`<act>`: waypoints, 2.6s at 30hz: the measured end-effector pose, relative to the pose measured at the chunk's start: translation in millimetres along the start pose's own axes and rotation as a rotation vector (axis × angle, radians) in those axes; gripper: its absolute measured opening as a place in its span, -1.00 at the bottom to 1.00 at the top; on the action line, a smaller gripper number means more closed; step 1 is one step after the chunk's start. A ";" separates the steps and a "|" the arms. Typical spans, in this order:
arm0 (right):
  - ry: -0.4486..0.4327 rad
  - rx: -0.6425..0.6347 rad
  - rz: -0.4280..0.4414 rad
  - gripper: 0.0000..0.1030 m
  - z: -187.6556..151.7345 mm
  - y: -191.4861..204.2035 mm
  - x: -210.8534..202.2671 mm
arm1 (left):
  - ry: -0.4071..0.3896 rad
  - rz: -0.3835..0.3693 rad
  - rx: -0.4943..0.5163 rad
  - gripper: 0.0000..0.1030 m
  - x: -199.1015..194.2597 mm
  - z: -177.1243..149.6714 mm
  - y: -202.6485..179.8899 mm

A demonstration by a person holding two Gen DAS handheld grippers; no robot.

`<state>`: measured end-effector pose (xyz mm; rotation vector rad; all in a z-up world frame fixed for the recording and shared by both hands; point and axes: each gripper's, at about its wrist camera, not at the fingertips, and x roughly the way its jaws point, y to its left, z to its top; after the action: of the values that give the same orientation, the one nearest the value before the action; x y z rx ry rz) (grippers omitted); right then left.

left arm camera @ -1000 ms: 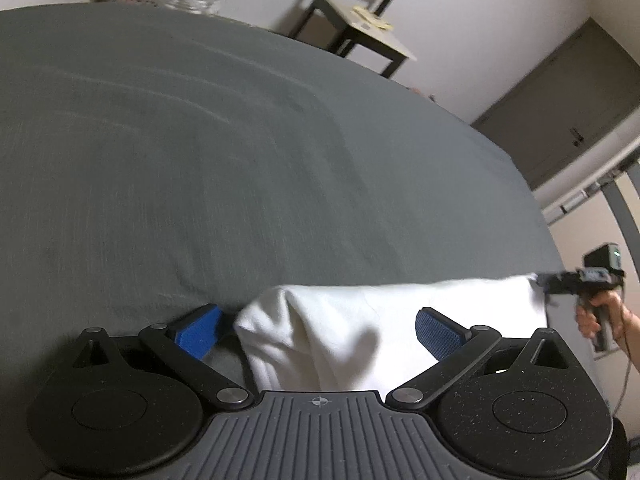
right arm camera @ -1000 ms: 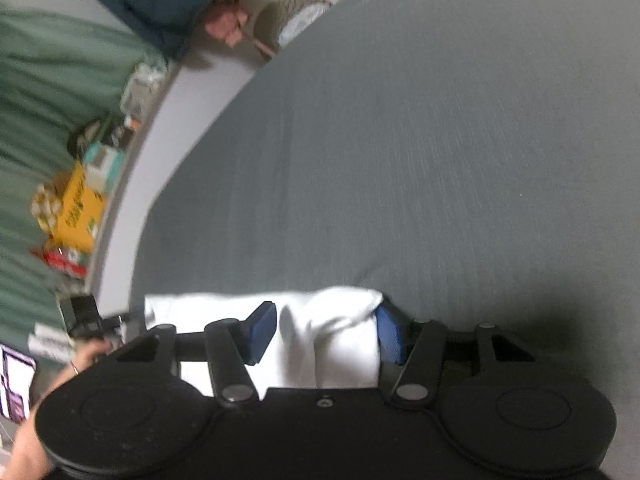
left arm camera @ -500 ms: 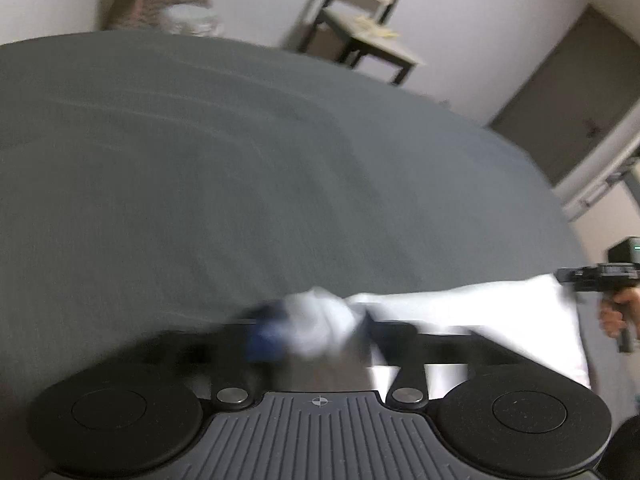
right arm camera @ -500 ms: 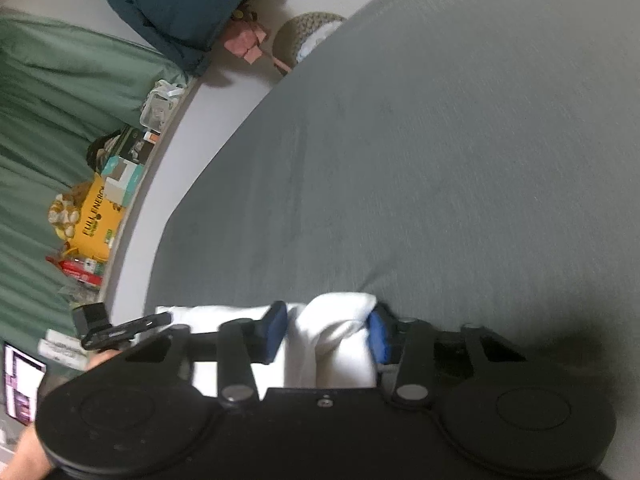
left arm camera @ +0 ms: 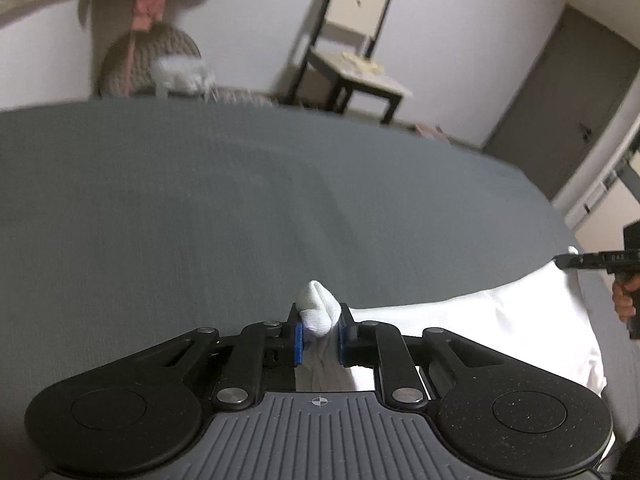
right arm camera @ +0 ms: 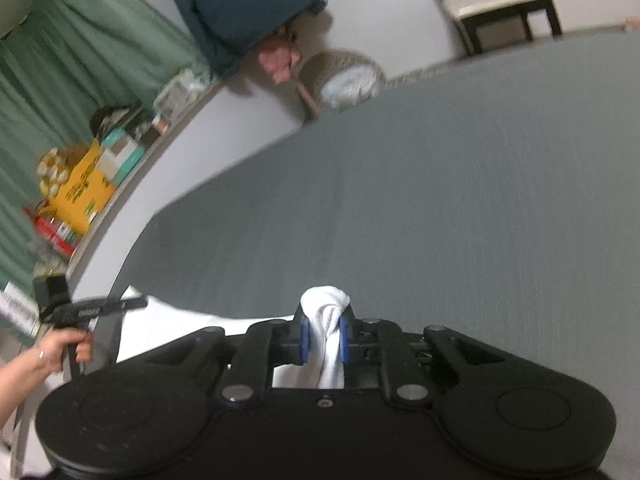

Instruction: Fold clothes

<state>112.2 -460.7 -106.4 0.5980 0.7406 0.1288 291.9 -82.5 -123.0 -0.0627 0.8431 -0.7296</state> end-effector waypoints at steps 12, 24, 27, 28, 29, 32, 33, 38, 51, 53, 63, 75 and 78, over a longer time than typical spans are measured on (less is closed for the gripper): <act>-0.064 -0.112 -0.080 -0.72 36.4 8.7 28.5 | -0.129 0.102 0.050 -0.69 4.0 38.4 -6.5; -0.060 -0.220 0.130 -0.72 -41.4 16.8 -83.8 | -0.243 -0.172 0.232 -0.69 -120.6 -43.1 -9.1; -0.009 -0.236 0.125 -0.72 -68.3 15.0 -95.0 | -0.181 -0.196 0.269 -0.69 -139.7 -76.4 -14.7; 0.011 -0.239 0.119 -0.72 -77.7 12.8 -97.6 | -0.159 -0.200 0.280 -0.69 -144.0 -87.2 -17.8; 0.028 -0.245 0.112 -0.72 -85.8 11.1 -99.7 | -0.136 -0.204 0.293 -0.69 -148.3 -98.0 -20.9; 0.089 -0.283 0.081 -0.72 -110.1 10.6 -99.9 | -0.077 -0.173 0.361 -0.69 -153.2 -125.6 -34.0; 0.109 -0.296 0.072 -0.72 -115.5 10.1 -97.8 | -0.061 -0.165 0.382 -0.69 -153.9 -133.8 -37.4; 0.141 -0.353 0.059 -0.71 -130.6 11.3 -97.4 | -0.009 -0.086 0.468 -0.69 -159.3 -163.1 -45.5; 0.192 -0.817 -0.178 0.12 -170.3 53.3 -107.7 | 0.092 0.174 0.976 -0.16 -166.5 -191.8 -95.5; 0.166 -0.933 -0.220 0.15 -181.9 65.1 -111.9 | 0.060 0.249 1.071 0.19 -168.9 -198.4 -105.3; 0.186 -1.466 -0.428 -0.01 -238.7 111.4 -89.2 | -0.019 0.499 1.618 0.64 -161.7 -239.1 -161.2; 0.253 -1.667 -0.508 -0.46 -259.8 104.2 -56.7 | 0.132 0.472 1.711 0.06 -144.7 -240.9 -169.8; 0.257 -1.808 -0.524 -0.73 -272.9 99.2 -56.1 | 0.191 0.435 1.705 -0.72 -141.3 -240.0 -168.0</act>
<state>-102.0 -269.1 -176.4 -1.3423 0.7122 0.3200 -32.7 -69.3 -137.7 1.6716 0.1672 -0.8338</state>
